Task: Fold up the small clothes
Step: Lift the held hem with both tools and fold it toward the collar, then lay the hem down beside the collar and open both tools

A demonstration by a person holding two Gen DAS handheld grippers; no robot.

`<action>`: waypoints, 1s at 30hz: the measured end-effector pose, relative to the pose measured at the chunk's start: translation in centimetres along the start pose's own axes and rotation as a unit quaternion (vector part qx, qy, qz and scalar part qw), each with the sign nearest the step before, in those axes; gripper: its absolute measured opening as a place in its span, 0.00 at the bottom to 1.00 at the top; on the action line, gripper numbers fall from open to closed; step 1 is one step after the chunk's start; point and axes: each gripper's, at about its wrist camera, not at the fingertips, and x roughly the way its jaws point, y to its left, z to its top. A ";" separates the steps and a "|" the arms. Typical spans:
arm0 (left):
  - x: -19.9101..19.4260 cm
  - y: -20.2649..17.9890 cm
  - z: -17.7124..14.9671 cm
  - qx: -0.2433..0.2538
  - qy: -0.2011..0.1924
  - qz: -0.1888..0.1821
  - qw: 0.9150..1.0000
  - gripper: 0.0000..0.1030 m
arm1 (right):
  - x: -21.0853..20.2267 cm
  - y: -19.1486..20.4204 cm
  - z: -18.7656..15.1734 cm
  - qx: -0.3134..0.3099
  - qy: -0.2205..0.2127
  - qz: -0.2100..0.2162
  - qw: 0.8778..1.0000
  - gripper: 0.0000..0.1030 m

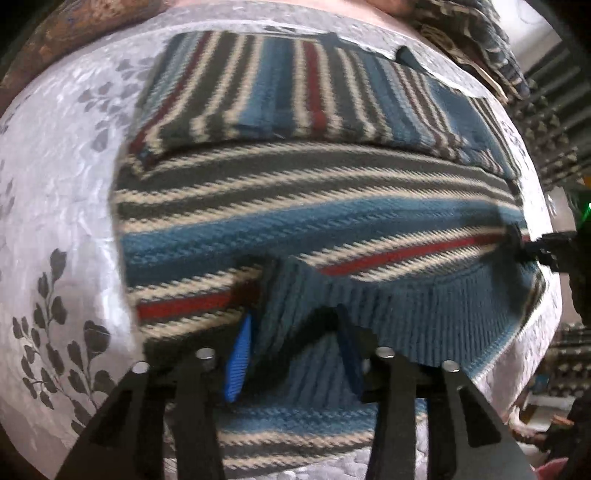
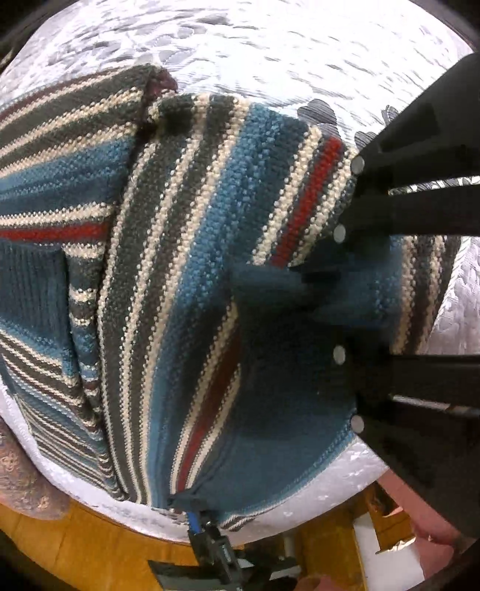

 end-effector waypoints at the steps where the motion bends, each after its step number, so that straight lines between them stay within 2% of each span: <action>1: 0.2 -0.1 0.0 0.001 0.002 0.003 1.000 0.37 | 0.0 -0.1 0.0 0.000 0.001 -0.001 1.000 0.16; 3: 0.8 0.1 0.2 -0.004 0.008 0.002 1.000 0.40 | 0.1 -0.5 0.1 0.010 0.003 -0.004 1.000 0.25; 8: 1.4 -0.4 0.8 -0.006 0.013 0.002 1.000 0.49 | 0.7 -1.0 0.4 0.019 0.006 0.010 1.000 0.30; 10: 1.3 -0.8 0.6 -0.001 0.009 0.011 1.000 0.49 | 0.7 -0.7 0.4 0.009 0.003 0.003 1.000 0.23; 11: 1.4 -1.3 0.7 0.002 0.006 0.017 1.000 0.48 | 0.6 -0.6 0.3 0.007 0.001 0.004 1.000 0.14; 12: 1.3 -1.6 0.7 0.004 0.001 0.023 1.000 0.40 | 0.4 -0.5 0.3 0.010 -0.002 0.009 1.000 0.10; 13: 1.1 -1.9 0.6 0.004 -0.002 0.016 1.000 0.26 | 0.1 -0.4 0.2 0.013 -0.006 0.012 1.000 0.10; 14: 1.0 -2.2 0.6 0.003 -0.003 0.012 1.000 0.18 | -0.3 -0.5 0.0 0.014 -0.010 0.014 1.000 0.09; 15: 0.7 -2.5 0.7 0.001 -0.007 0.007 1.000 0.15 | -0.9 -0.4 -0.2 0.015 -0.015 0.020 1.000 0.09; 19: -2.4 -3.3 0.7 0.005 -0.049 -0.006 0.999 0.13 | -4.5 -0.2 -0.7 0.028 -0.049 0.056 0.997 0.08; 23: -6.1 -4.0 2.2 0.007 -0.107 -0.016 0.994 0.12 | -9.2 -0.7 -0.2 0.043 -0.102 0.081 0.991 0.08; 27: -9.4 -3.9 5.5 -0.002 -0.167 -0.022 0.986 0.12 | -13.3 -1.1 1.8 0.047 -0.153 0.087 0.983 0.08; 30: -10.8 -3.5 8.7 0.000 -0.199 -0.018 0.980 0.12 | -15.3 -0.8 4.2 0.035 -0.181 0.073 0.980 0.08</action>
